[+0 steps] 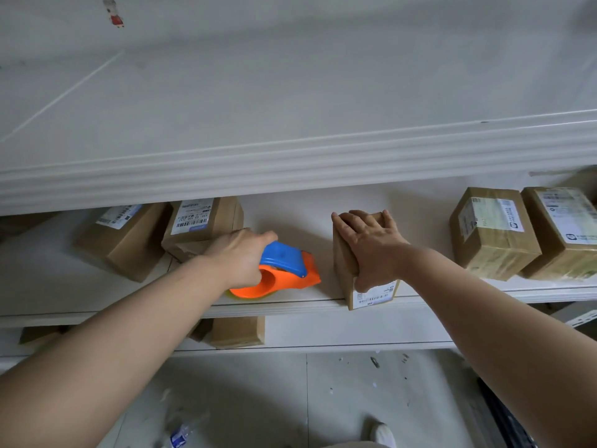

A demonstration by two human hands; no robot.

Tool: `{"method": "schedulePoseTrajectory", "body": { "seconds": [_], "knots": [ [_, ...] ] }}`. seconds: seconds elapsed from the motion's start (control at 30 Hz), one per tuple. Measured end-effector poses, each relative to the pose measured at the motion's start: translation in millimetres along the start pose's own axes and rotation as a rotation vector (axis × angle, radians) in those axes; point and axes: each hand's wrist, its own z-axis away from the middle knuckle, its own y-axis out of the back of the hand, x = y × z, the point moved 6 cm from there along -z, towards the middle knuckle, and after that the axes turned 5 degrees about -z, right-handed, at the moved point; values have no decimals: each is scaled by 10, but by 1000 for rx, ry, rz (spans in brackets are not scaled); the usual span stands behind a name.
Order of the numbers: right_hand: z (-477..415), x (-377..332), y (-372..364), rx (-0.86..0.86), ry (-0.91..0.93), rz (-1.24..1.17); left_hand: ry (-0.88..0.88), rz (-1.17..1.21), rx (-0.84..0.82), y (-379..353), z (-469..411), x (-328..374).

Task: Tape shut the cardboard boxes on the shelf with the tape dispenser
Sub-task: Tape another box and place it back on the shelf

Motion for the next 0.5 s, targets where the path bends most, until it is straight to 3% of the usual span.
{"method": "schedulePoseTrajectory", "body": {
  "seconds": [0.33, 0.4, 0.5],
  "knots": [
    [72, 120, 11, 26, -102, -74, 37, -341, -55, 28, -112, 117],
    [80, 166, 32, 32, -119, -87, 138, -190, -38, -35, -68, -61],
    [66, 122, 21, 18, -106, -77, 191, 316, 21, -57, -80, -133]
  ]
}}
